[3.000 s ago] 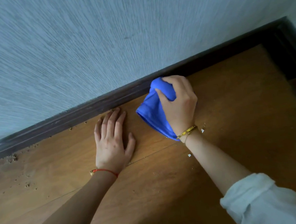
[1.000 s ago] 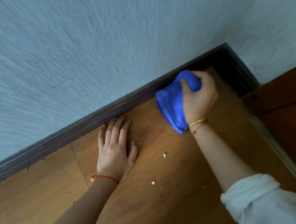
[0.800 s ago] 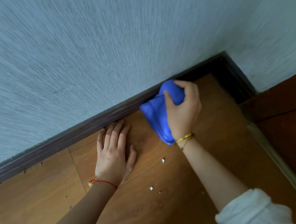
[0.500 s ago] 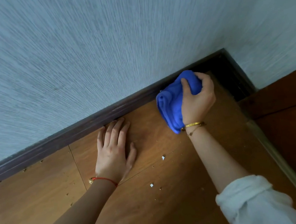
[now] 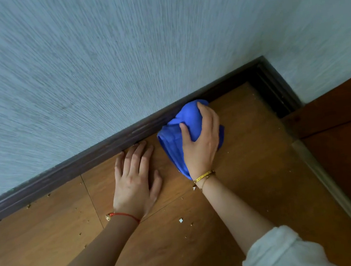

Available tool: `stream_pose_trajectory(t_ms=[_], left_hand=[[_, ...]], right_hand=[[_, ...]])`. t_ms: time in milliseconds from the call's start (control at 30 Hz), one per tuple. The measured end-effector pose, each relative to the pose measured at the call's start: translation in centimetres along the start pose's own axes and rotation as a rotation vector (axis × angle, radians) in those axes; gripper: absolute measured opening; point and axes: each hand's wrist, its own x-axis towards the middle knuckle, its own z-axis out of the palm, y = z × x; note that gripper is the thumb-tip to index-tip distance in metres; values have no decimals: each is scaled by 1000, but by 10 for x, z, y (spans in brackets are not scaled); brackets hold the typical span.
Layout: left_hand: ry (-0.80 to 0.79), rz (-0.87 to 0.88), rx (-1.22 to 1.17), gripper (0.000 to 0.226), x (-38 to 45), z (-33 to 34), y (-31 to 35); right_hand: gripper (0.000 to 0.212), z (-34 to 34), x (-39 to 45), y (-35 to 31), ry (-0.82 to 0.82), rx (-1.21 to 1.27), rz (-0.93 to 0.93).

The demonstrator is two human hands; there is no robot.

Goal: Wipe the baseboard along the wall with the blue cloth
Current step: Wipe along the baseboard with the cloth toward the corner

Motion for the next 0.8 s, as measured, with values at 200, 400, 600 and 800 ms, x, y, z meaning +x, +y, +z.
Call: stream_pose_trajectory(t_ms=[200,400,600,800], left_hand=[[-26,-9,13,57,0,0,-1],[-34,-9,15,57,0,1,-1],[-32,-7,13,57,0,1,-1],[-46,-14,25,57,0,-1,0]], right_hand=[[37,-15,44,21,140,59,115],[31,-11,54,25,213,44,172],[26,-17,51,30,125,20,88],[29,-25,81,50,208,12,163]])
